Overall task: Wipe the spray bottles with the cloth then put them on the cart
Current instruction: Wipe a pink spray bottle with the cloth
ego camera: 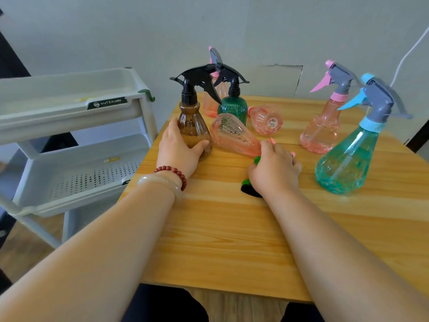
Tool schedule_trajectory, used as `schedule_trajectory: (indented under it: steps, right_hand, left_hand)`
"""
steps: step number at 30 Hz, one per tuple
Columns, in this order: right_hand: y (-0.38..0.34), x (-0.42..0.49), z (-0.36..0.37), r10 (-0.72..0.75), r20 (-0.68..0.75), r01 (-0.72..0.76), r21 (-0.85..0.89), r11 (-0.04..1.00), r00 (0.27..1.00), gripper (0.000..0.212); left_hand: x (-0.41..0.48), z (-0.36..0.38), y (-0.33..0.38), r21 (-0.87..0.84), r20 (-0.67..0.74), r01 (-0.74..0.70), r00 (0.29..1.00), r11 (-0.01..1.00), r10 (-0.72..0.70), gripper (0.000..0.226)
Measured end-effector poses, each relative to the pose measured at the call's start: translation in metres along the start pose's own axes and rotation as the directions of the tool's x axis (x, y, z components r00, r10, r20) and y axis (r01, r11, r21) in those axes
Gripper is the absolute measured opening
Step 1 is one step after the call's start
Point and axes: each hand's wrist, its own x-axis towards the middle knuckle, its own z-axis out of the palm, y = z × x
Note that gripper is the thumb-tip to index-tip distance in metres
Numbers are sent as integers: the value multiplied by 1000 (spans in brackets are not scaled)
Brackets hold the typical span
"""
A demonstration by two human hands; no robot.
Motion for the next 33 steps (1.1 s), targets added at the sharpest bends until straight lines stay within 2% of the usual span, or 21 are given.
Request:
schedule_trajectory:
  steps: [5, 10, 22, 26, 29, 31, 33]
  right_hand:
    - [1, 2, 0, 11, 11, -11, 5, 1000, 1000, 53]
    - [1, 2, 2, 24, -5, -24, -10, 1000, 1000, 54]
    - [3, 3, 5, 22, -18, -22, -3, 1000, 1000, 55]
    - [4, 3, 5, 19, -8, -19, 3, 1000, 1000, 55]
    - [5, 2, 5, -14, -29, 15, 31, 999, 999, 55]
    - [6, 0, 5, -41, -41, 43, 57, 997, 998, 55]
    - [7, -3, 2, -59, -32, 61, 66, 996, 998, 57]
  left_hand:
    - [11, -1, 5, 59, 67, 8, 998, 998, -12, 102]
    - [4, 4, 1, 84, 17, -57, 998, 995, 56, 94]
    - [34, 12, 9, 117, 58, -4, 998, 993, -3, 97]
    - [11, 13, 14, 83, -39, -137, 989, 987, 140, 88]
    - [-4, 15, 19, 118, -83, -361, 925, 925, 372, 69]
    - [-8, 14, 23, 178, 23, -495, 866, 850, 499, 55]
    - [-7, 12, 28, 230, 196, -588, 808, 775, 555, 55]
